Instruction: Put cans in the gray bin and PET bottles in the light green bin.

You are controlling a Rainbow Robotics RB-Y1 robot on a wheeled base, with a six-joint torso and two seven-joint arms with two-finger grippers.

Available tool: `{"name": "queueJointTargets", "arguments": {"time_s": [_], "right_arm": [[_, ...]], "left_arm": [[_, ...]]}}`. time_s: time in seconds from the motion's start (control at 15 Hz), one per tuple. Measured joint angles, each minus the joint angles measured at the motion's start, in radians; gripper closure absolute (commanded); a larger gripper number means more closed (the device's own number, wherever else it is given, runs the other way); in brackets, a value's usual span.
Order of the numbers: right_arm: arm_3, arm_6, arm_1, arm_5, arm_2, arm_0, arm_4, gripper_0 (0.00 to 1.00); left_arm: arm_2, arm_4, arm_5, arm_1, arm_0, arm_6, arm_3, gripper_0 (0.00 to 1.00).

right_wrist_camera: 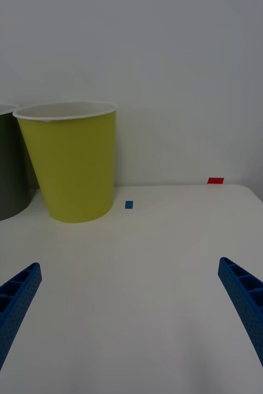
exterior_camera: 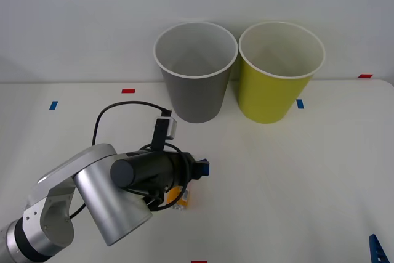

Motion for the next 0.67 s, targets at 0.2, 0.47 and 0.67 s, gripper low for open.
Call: {"name": "queueJointTargets", "arguments": {"time_s": [0.2,0.47,0.67], "right_arm": [[0.0,0.0,0.0,0.0,0.0,0.0,0.0,0.0],[0.0,0.0,0.0,0.0,0.0,0.0,0.0,0.0],[0.0,0.0,0.0,0.0,0.0,0.0,0.0,0.0]], "left_arm": [[0.001,0.001,0.031,-0.023,-0.001,0.011,0.037,0.0],[0.008,0.008,0.127,-0.04,-0.001,0.013,0.04,0.0],[0.012,0.011,0.14,-0.045,-0.006,0.004,0.04,0.0]]}}
